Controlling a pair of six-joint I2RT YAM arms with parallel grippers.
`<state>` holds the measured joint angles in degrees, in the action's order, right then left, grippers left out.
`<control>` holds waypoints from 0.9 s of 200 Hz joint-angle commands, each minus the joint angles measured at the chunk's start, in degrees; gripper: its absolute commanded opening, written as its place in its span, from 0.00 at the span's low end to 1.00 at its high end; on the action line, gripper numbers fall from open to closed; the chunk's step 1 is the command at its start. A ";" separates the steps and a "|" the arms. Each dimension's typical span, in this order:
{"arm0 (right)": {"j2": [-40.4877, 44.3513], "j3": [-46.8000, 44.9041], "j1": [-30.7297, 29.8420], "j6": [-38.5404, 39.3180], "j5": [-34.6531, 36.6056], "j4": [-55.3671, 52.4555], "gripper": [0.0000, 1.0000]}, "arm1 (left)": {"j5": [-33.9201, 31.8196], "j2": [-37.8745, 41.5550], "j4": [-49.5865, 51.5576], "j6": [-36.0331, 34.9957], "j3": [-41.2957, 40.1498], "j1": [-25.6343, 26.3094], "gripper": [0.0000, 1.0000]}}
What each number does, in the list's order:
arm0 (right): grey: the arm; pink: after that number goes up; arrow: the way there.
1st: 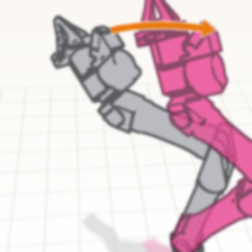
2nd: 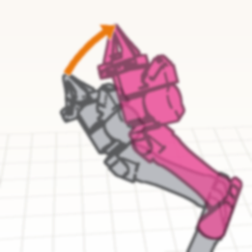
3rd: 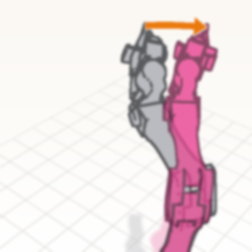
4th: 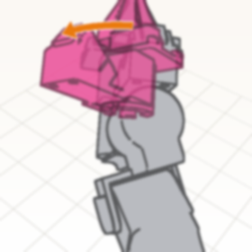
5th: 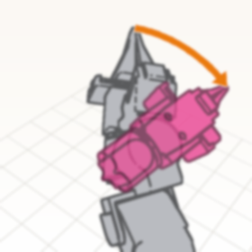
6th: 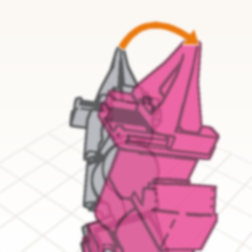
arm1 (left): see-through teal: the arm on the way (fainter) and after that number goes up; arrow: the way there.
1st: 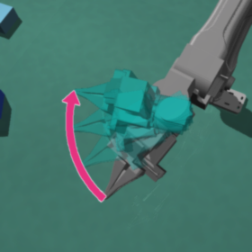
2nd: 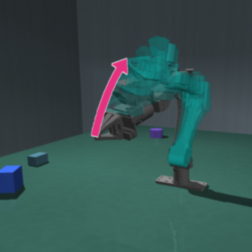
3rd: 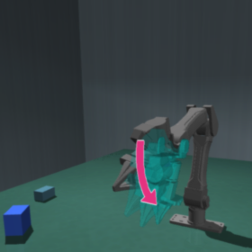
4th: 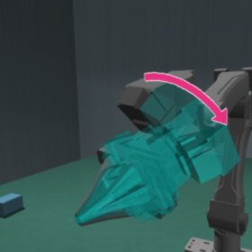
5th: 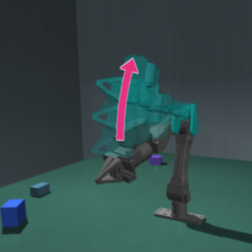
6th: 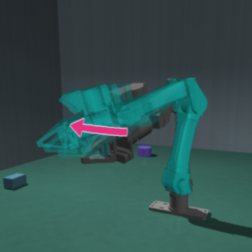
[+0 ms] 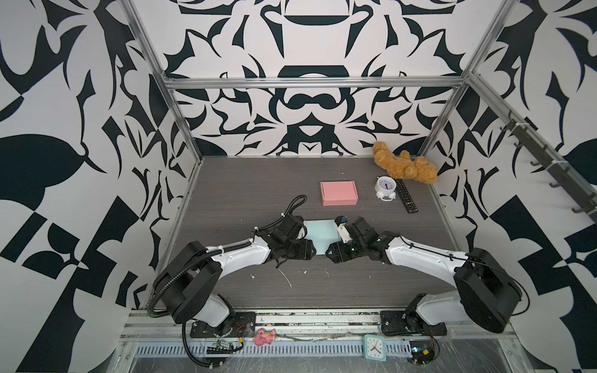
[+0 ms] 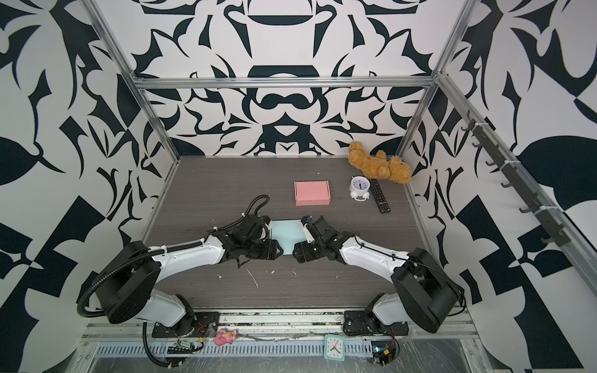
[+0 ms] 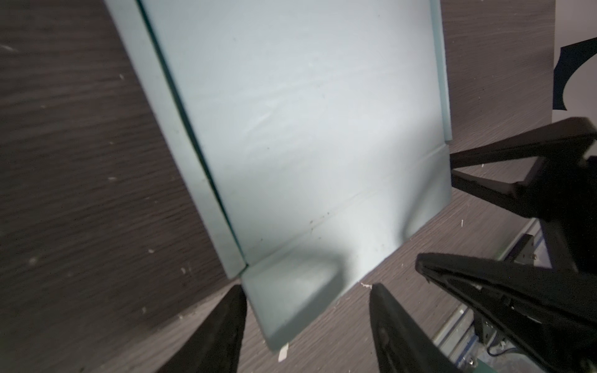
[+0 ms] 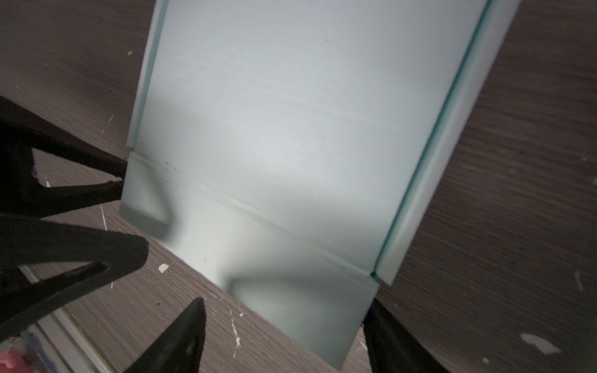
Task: Assemble paper box
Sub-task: Fold and tuck the lid into the gap.
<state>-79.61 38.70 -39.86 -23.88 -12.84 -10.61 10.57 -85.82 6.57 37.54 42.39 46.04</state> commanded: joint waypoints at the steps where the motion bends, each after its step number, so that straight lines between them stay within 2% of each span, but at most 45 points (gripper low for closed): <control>1: -0.61 0.52 -0.57 -0.25 -0.95 1.91 0.77 | 0.23 0.39 -1.73 0.34 -0.32 0.36 0.63; 73: -0.73 -0.03 -0.57 -0.10 0.89 2.02 0.77 | 0.71 0.06 -2.04 0.25 -0.72 0.35 0.63; 180: -1.38 0.72 -0.57 0.81 2.65 1.60 0.70 | -0.22 -1.99 -2.17 -0.10 -0.29 0.29 0.61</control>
<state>-81.84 38.70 -39.90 -23.77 -10.70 -10.09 10.37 -87.07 5.21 37.54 42.35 46.04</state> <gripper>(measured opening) 0.705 0.612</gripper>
